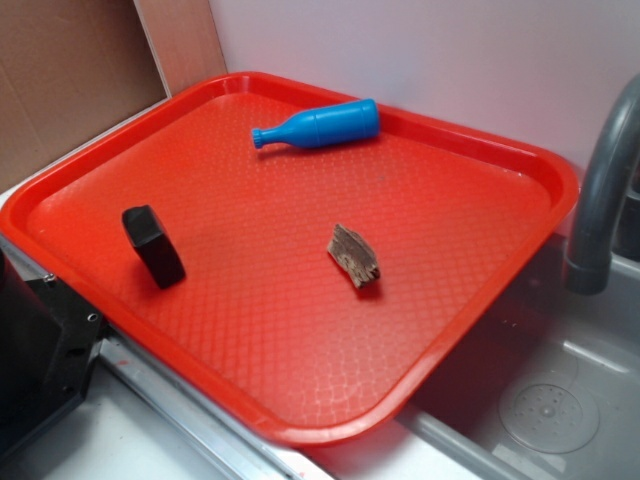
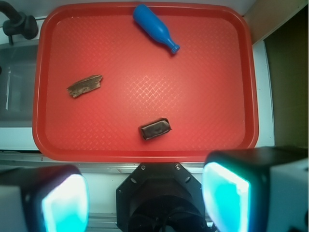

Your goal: Grab the wood chip.

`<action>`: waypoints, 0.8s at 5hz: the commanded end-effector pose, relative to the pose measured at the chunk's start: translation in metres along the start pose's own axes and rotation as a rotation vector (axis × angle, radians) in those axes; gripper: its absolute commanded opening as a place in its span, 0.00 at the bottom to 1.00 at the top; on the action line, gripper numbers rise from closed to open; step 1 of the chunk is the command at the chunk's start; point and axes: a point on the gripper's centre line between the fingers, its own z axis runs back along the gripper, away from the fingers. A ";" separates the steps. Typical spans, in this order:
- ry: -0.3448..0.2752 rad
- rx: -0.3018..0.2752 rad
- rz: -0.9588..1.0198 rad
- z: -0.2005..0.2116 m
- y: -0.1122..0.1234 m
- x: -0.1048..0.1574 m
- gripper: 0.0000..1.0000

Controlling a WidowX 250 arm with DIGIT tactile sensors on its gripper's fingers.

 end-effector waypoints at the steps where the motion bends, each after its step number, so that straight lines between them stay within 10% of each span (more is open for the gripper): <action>1: 0.000 0.000 0.000 0.000 0.000 0.000 1.00; 2: 0.074 -0.020 0.258 -0.010 -0.010 0.004 1.00; 4: 0.006 -0.081 0.759 -0.032 -0.033 0.009 1.00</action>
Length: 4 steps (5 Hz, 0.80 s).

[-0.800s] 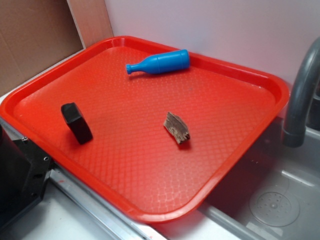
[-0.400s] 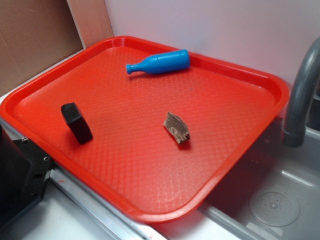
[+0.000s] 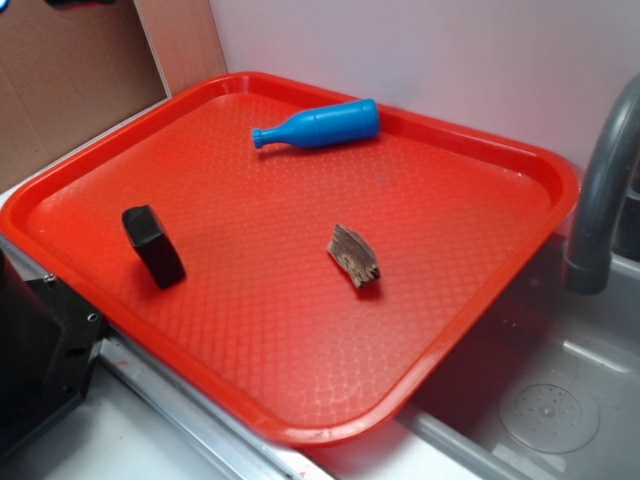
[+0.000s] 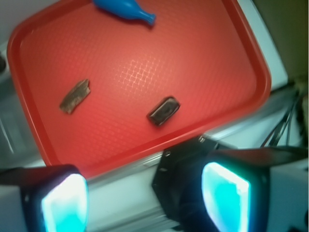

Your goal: Grab the wood chip.

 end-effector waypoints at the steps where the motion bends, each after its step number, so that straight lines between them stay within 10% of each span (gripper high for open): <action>1: -0.103 -0.060 0.373 -0.035 -0.038 0.003 1.00; 4: -0.167 -0.098 0.562 -0.123 -0.093 0.037 1.00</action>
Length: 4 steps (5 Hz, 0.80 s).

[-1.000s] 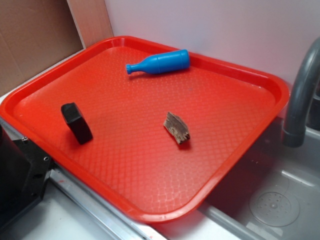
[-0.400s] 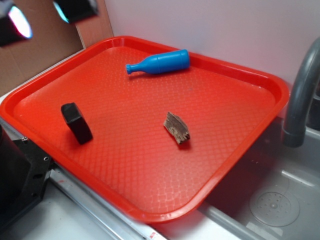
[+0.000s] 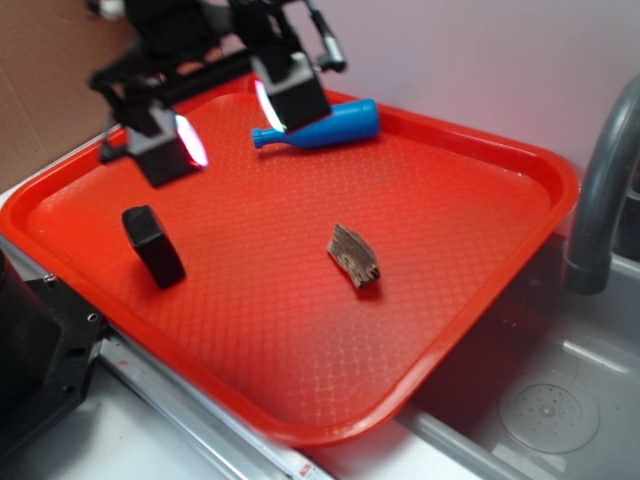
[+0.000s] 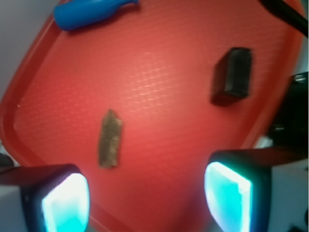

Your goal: Grab the wood chip.

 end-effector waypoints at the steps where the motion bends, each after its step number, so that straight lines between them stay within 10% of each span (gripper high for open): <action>1: 0.015 0.013 0.016 -0.048 -0.035 0.009 1.00; 3: -0.042 0.104 -0.025 -0.096 -0.050 0.003 1.00; 4: -0.013 0.144 -0.032 -0.110 -0.049 0.004 0.66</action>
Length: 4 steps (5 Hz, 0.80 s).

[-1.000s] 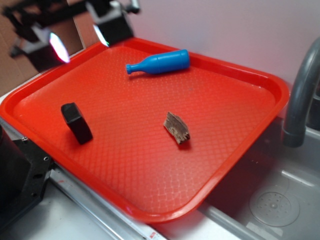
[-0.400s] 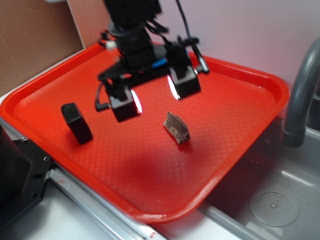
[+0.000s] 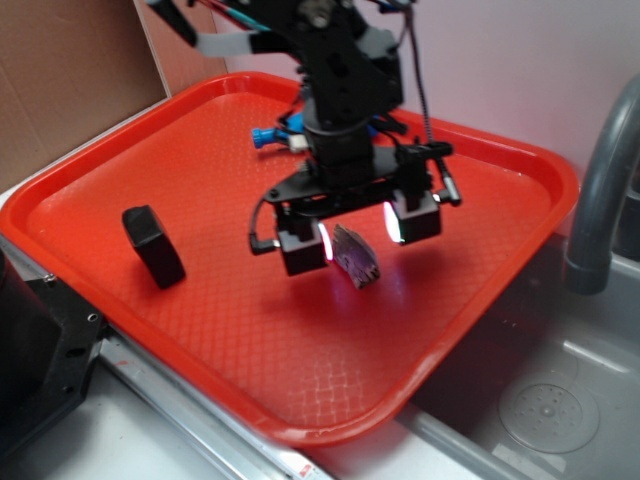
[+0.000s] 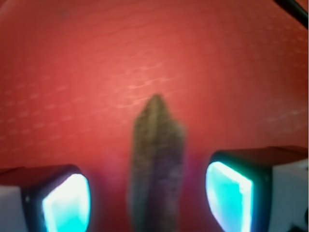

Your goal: Grab the wood chip.

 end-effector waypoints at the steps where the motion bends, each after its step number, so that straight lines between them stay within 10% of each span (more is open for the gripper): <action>1: 0.027 0.004 0.014 -0.006 -0.011 0.007 0.00; 4: 0.177 -0.016 -0.321 0.060 0.004 0.038 0.00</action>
